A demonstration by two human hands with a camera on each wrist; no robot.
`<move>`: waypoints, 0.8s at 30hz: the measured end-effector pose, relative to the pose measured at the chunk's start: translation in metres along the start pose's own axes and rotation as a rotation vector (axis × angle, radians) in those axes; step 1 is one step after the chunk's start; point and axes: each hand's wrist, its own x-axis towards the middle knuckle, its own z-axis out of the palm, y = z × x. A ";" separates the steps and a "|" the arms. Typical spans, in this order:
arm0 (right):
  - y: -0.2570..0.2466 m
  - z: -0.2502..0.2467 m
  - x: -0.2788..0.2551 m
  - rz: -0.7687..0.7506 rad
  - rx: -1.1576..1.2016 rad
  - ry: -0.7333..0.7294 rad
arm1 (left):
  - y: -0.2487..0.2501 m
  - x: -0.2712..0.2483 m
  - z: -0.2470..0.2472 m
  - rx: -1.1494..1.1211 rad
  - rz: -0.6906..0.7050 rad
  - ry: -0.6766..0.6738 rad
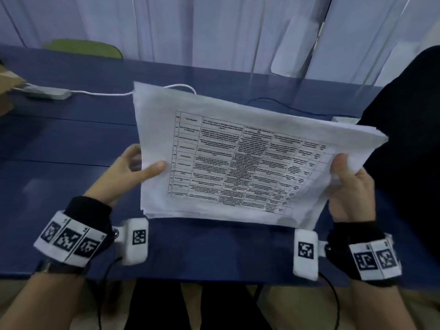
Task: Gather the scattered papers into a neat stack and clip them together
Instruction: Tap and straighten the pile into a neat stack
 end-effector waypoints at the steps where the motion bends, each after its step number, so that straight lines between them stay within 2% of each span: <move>1: 0.002 0.000 0.001 0.011 0.001 -0.008 | -0.001 0.002 -0.001 -0.015 -0.004 -0.043; 3: 0.007 -0.002 0.002 0.047 0.026 -0.003 | -0.001 0.002 0.005 -0.045 -0.020 -0.123; 7: 0.010 -0.010 0.007 0.115 -0.003 0.080 | -0.013 -0.001 0.010 -0.138 -0.029 -0.193; 10: 0.007 -0.010 0.009 0.119 -0.057 0.114 | -0.016 -0.003 0.012 -0.071 -0.051 -0.234; 13: 0.009 -0.004 0.007 0.086 -0.030 0.131 | -0.016 0.001 0.012 0.047 -0.006 -0.127; 15: 0.010 0.001 0.004 -0.004 -0.006 0.118 | -0.011 0.003 0.010 0.116 0.064 -0.045; 18: 0.013 0.004 -0.002 -0.105 -0.016 0.065 | -0.001 0.003 0.007 -0.037 0.185 0.012; 21: 0.022 -0.002 -0.005 -0.121 -0.084 0.031 | 0.012 -0.002 0.012 -0.205 0.305 0.052; 24: 0.022 -0.010 -0.002 -0.150 -0.153 -0.029 | 0.018 -0.005 0.015 -0.234 0.351 0.074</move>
